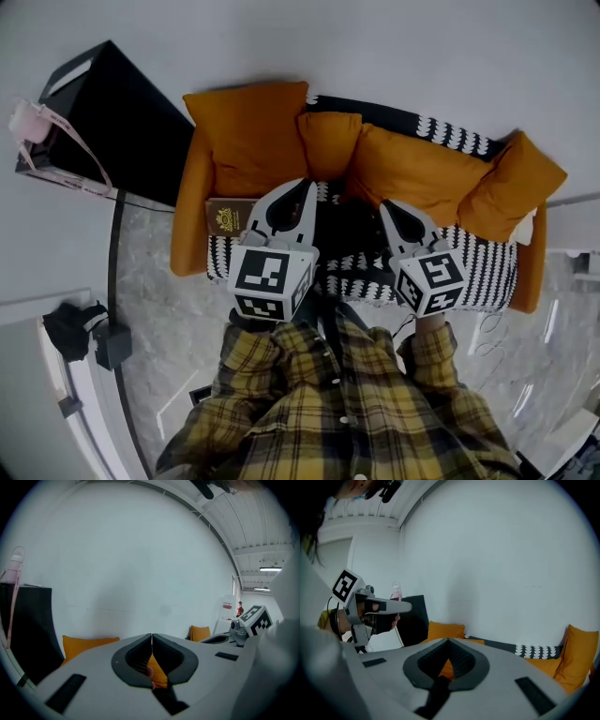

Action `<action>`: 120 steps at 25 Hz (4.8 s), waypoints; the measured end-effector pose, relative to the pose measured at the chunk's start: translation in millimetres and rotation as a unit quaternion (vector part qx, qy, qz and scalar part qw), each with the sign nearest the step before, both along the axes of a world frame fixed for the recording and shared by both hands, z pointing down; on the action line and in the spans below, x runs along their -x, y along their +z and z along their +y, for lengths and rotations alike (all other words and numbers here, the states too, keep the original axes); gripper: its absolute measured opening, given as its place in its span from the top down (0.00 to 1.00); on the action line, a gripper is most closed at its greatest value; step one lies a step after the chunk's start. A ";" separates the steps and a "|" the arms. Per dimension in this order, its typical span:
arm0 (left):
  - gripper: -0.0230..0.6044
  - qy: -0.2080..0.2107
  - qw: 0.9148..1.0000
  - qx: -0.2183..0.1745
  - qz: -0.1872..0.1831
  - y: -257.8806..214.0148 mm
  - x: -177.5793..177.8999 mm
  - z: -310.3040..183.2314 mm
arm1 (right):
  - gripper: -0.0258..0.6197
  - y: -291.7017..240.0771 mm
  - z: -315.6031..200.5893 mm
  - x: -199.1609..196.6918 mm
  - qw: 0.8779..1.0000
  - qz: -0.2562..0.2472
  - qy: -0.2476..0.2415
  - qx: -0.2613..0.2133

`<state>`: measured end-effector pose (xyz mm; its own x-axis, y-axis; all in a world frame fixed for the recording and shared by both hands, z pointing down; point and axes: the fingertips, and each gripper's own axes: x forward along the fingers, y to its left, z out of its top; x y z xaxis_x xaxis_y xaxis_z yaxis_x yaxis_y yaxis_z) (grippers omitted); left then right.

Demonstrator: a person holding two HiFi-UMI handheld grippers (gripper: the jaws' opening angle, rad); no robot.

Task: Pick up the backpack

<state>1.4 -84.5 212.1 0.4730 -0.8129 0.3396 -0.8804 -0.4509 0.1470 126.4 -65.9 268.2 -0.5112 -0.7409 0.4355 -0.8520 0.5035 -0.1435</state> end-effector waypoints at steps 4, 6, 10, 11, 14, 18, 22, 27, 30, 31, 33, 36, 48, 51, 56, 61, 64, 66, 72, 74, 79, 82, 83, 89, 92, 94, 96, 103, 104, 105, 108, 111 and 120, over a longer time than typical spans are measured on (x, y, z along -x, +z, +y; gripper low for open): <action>0.93 0.002 1.000 0.011 -0.001 12.1 -1.2 -0.1 | 0.94 7.5 0.3 0.0 1.000 0.000 -0.001 0.006; 0.93 0.002 1.000 0.018 -0.001 19.6 -1.9 -1.1 | 0.93 15.6 -1.4 -1.5 1.000 0.003 -0.001 0.012; 0.93 0.002 0.999 0.038 -0.008 41.1 -1.7 -0.5 | 0.93 38.4 -0.5 -4.5 0.999 0.013 -0.001 0.032; 0.93 0.002 0.999 0.044 -0.009 46.8 -1.6 -0.7 | 0.93 44.3 -0.7 -5.6 0.999 0.017 -0.001 0.036; 0.93 0.005 0.998 0.058 -0.012 63.2 -2.2 -1.6 | 0.93 63.5 0.7 -9.1 0.998 0.031 -0.001 0.048; 0.93 0.002 0.997 0.078 -0.010 88.8 0.9 -0.6 | 0.93 93.2 8.0 -7.7 0.997 0.035 -0.001 0.073; 0.93 -0.005 0.995 0.101 -0.006 119.5 4.1 0.4 | 0.93 119.5 9.9 -3.8 0.995 0.049 -0.009 0.089; 0.93 -0.012 0.992 0.129 -0.008 163.3 10.2 0.6 | 0.93 158.1 5.8 -5.2 0.992 0.073 -0.020 0.104; 0.93 -0.018 0.989 0.145 -0.012 188.9 15.8 1.1 | 0.93 179.9 2.3 -6.9 0.990 0.077 -0.020 0.115; 0.93 -0.021 0.988 0.150 -0.013 197.0 17.9 1.6 | 0.93 187.4 1.5 -8.0 0.990 0.079 -0.020 0.119; 0.93 -0.026 0.987 0.161 -0.015 213.0 22.0 3.0 | 0.93 203.1 -0.1 -10.6 0.988 0.084 -0.018 0.127; 0.93 -0.033 0.983 0.180 -0.015 239.6 27.3 4.7 | 0.93 225.5 -4.8 -11.7 0.987 0.090 -0.015 0.136; 0.93 -0.058 0.961 0.272 -0.007 343.4 44.5 31.3 | 0.93 294.6 -16.0 1.5 0.980 0.116 -0.058 0.150; 0.93 -0.066 0.953 0.294 -0.006 359.8 47.7 38.1 | 0.93 305.6 -11.4 1.4 0.979 0.118 -0.058 0.159; 0.93 -0.081 0.945 0.316 -0.009 378.5 51.3 43.7 | 0.93 319.1 -4.6 1.0 0.973 0.135 -0.067 0.172; 0.92 -0.107 0.938 0.330 -0.025 395.3 61.9 51.6 | 0.84 323.5 -0.9 -0.5 0.971 0.153 -0.071 0.168; 0.78 -0.104 0.936 0.335 -0.033 404.9 63.0 56.0 | 0.71 325.7 0.3 -3.7 0.969 0.169 -0.068 0.164; 0.68 -0.104 0.934 0.339 -0.033 411.1 63.7 58.9 | 0.65 328.2 1.0 -6.8 0.968 0.183 -0.066 0.160; 0.58 -0.084 0.922 0.374 -0.049 439.2 58.6 72.7 | 0.56 340.4 -1.1 -18.9 0.965 0.195 -0.050 0.169; 0.57 -0.081 0.919 0.383 -0.055 449.0 58.2 78.3 | 0.53 347.7 0.1 -22.9 0.963 0.197 -0.044 0.178; 0.57 -0.074 0.910 0.403 -0.061 473.1 60.9 87.4 | 0.51 375.8 3.2 -35.5 0.959 0.184 -0.022 0.214; 0.57 -0.068 0.908 0.409 -0.068 487.9 63.7 86.5 | 0.51 396.7 3.0 -43.1 0.956 0.188 -0.012 0.225; 0.57 -0.069 0.907 0.410 -0.070 492.6 64.7 86.1 | 0.51 402.6 3.6 -45.0 0.955 0.194 -0.011 0.226; 0.57 -0.059 0.903 0.416 -0.086 512.2 63.0 82.6 | 0.51 429.3 2.1 -52.1 0.948 0.221 -0.034 0.226; 0.57 -0.043 0.900 0.424 -0.095 524.2 58.3 82.7 | 0.51 444.2 0.3 -53.2 0.943 0.231 -0.040 0.237; 0.57 -0.037 0.897 0.430 -0.097 529.3 56.3 80.8 | 0.51 450.6 -1.6 -51.0 0.940 0.239 -0.054 0.237; 0.57 -0.036 0.895 0.431 -0.104 530.7 57.7 80.4 | 0.51 453.5 -1.2 -45.4 0.941 0.239 -0.073 0.229; 0.57 -0.029 0.887 0.445 -0.118 541.9 52.6 81.6 | 0.52 467.4 -1.2 -41.0 0.939 0.222 -0.073 0.251; 0.57 -0.031 0.887 0.444 -0.121 542.2 52.1 80.8 | 0.52 468.4 -0.8 -41.1 0.937 0.225 -0.075 0.255; 0.57 -0.032 0.888 0.442 -0.125 542.2 52.4 79.4 | 0.53 469.0 -0.5 -41.5 0.935 0.231 -0.077 0.256; 0.60 -0.035 0.889 0.435 -0.137 540.5 55.4 75.4 | 0.60 468.1 -1.2 -41.2 0.932 0.244 -0.079 0.256; 0.66 -0.024 0.889 0.437 -0.136 535.9 52.3 76.1 | 0.68 464.4 0.6 -39.4 0.931 0.249 -0.084 0.253; 0.89 -0.003 0.893 0.426 -0.144 533.8 35.8 72.9 | 0.90 462.7 5.2 -31.0 0.929 0.246 -0.107 0.254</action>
